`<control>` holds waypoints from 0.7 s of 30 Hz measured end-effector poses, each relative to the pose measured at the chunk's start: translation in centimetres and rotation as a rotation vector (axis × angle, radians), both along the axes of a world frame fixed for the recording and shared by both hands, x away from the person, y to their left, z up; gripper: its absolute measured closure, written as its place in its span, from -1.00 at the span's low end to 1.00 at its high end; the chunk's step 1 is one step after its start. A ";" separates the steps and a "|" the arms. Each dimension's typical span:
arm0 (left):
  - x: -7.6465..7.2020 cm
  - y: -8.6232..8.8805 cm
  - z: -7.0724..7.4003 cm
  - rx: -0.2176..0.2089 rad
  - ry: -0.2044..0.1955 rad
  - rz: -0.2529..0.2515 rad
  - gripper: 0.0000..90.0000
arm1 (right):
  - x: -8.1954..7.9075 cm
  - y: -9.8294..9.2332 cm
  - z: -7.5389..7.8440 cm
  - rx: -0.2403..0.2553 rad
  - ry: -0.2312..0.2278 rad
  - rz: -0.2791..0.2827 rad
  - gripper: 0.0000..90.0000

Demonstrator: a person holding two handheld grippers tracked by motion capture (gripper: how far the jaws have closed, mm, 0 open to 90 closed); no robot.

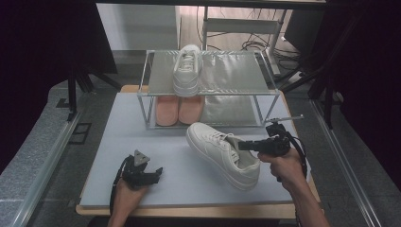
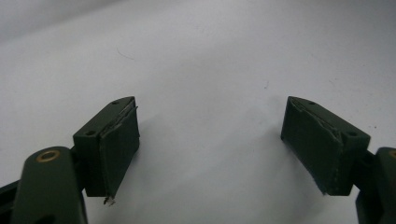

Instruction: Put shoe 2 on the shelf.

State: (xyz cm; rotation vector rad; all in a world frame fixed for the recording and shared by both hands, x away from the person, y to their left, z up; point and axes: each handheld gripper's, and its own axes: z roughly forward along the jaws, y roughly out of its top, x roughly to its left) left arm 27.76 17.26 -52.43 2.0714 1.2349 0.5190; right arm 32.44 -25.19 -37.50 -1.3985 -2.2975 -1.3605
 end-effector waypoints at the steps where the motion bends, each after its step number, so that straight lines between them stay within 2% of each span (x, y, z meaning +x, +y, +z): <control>1: 0.0 0.0 0.0 0.000 0.000 0.000 -0.57 | 0.0 -0.1 0.3 0.006 -0.002 -0.003 0.84; 21: 0.0 0.0 0.0 0.003 0.001 -0.003 -0.57 | 0.4 -2.6 7.2 0.138 -0.039 -0.124 0.84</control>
